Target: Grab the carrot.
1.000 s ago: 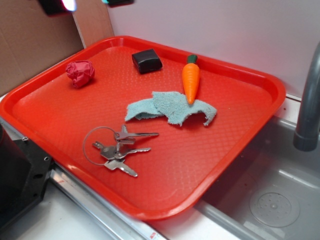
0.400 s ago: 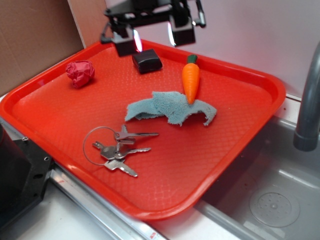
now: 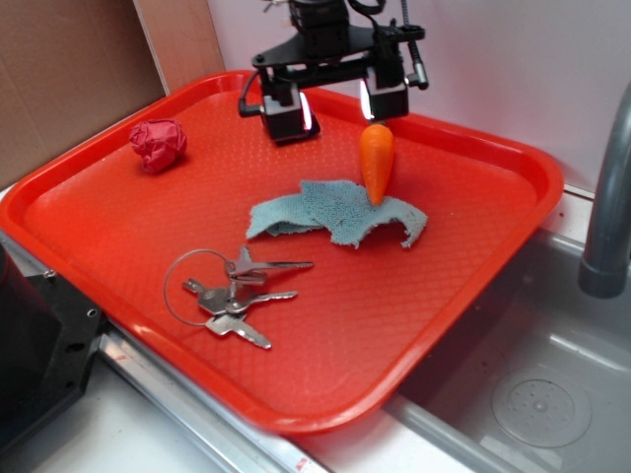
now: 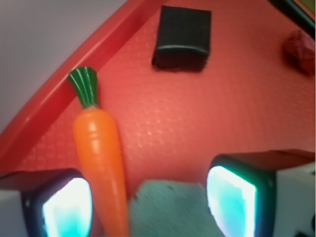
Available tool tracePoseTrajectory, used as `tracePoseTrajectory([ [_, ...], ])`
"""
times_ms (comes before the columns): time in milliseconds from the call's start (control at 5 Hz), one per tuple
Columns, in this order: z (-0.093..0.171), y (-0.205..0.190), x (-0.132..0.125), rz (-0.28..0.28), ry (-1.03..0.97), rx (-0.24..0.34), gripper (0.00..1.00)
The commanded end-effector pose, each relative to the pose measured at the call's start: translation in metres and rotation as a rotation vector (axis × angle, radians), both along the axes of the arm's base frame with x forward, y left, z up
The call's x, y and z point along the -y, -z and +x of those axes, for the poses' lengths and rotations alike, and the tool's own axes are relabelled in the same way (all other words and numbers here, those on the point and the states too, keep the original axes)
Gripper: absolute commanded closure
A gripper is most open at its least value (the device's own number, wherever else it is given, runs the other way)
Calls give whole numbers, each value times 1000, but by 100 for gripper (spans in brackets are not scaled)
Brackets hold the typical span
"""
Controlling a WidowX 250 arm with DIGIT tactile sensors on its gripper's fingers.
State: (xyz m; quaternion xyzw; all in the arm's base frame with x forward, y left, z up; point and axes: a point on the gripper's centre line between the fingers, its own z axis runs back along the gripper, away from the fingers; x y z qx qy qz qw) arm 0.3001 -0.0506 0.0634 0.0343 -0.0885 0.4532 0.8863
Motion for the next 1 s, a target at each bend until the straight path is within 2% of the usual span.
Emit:
tracePoseTrajectory([
  [0,24,13,-14,-24,12,9,0],
  [200,28,23,-12,-57,50,9,0],
  [400,30,27,-9,-74,60,-4,8],
  [600,28,26,-9,-73,55,10,100],
  [800,24,14,-8,-71,84,28,100],
])
